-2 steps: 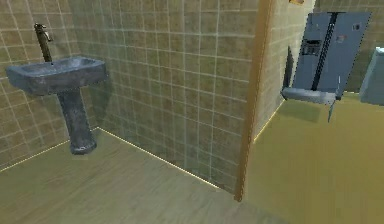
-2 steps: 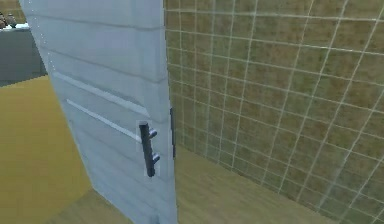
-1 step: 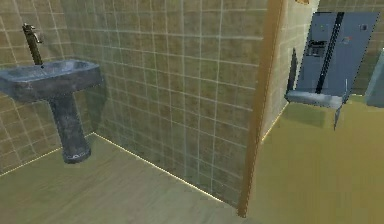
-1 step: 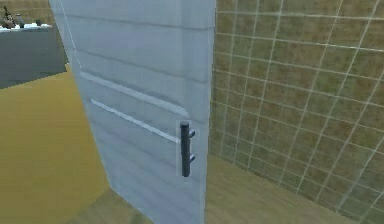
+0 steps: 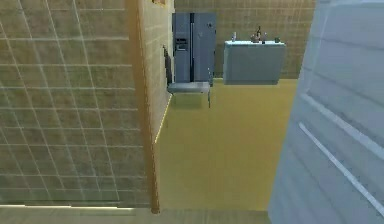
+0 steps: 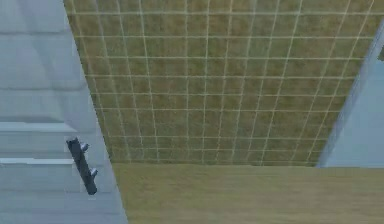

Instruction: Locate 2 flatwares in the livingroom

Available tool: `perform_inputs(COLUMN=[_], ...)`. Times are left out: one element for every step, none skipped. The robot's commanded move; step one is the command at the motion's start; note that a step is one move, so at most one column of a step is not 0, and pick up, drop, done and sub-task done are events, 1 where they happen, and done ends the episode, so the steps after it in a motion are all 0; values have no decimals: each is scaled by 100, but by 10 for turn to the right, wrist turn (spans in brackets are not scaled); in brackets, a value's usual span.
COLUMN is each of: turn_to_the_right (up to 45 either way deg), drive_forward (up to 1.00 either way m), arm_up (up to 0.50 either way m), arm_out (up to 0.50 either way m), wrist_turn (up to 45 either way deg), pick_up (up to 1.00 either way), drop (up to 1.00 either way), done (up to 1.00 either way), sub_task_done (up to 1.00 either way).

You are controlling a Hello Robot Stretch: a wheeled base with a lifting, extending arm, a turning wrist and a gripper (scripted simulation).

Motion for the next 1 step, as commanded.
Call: perform_inputs(turn_to_the_right=[0], drive_forward=[45], arm_up=[0], arm_out=[0], wrist_turn=[0], pick_up=[0], drop=[0], done=[0], sub_task_done=[0])
